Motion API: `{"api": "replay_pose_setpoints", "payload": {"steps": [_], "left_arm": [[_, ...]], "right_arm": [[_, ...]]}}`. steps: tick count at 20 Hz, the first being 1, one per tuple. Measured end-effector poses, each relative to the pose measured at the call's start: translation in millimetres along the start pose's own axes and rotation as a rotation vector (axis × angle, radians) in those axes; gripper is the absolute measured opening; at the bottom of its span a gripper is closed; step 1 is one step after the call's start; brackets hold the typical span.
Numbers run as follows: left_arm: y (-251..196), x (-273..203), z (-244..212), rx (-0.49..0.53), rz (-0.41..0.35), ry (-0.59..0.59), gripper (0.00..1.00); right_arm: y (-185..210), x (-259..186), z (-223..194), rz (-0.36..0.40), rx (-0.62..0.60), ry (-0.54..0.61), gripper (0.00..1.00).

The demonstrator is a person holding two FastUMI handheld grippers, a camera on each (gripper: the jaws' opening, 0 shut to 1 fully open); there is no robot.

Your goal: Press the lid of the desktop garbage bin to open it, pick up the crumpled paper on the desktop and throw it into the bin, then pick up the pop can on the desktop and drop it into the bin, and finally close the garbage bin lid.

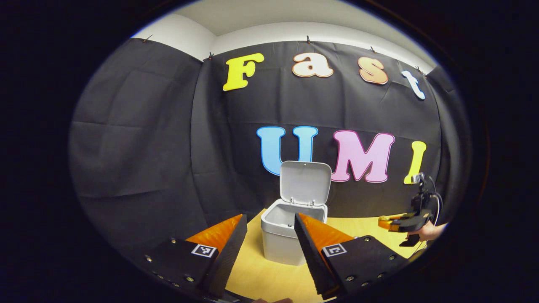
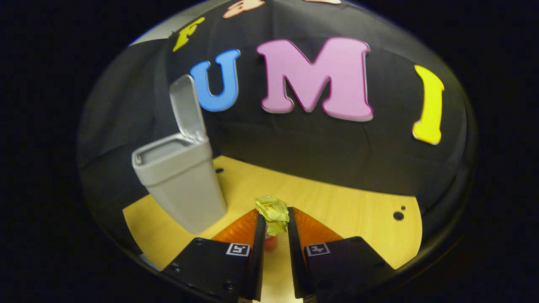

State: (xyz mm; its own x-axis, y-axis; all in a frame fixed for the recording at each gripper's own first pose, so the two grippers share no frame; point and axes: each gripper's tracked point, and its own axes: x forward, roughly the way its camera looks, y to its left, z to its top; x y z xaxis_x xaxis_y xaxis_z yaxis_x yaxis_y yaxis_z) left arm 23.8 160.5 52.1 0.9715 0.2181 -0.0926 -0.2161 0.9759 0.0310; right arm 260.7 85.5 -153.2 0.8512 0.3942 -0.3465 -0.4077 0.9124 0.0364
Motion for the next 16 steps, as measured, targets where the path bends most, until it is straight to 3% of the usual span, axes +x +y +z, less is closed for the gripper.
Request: {"api": "replay_pose_setpoints", "payload": {"steps": [5,13,16], "left_arm": [[-0.4,-2.7,6.2,-0.007,-0.015,-0.021,0.77],[32.2,-24.5,3.7,0.013,0.052,-0.021,0.76],[36.9,-30.8,-0.5,0.006,0.062,-0.012,0.76]], "right_arm": [[96.0,-0.3,101.7,0.169,-0.044,-0.152,0.33],[218.3,35.7,135.3,0.334,-0.108,-0.171,0.33],[246.9,61.4,119.9,0.351,-0.154,-0.118,0.33]]}}
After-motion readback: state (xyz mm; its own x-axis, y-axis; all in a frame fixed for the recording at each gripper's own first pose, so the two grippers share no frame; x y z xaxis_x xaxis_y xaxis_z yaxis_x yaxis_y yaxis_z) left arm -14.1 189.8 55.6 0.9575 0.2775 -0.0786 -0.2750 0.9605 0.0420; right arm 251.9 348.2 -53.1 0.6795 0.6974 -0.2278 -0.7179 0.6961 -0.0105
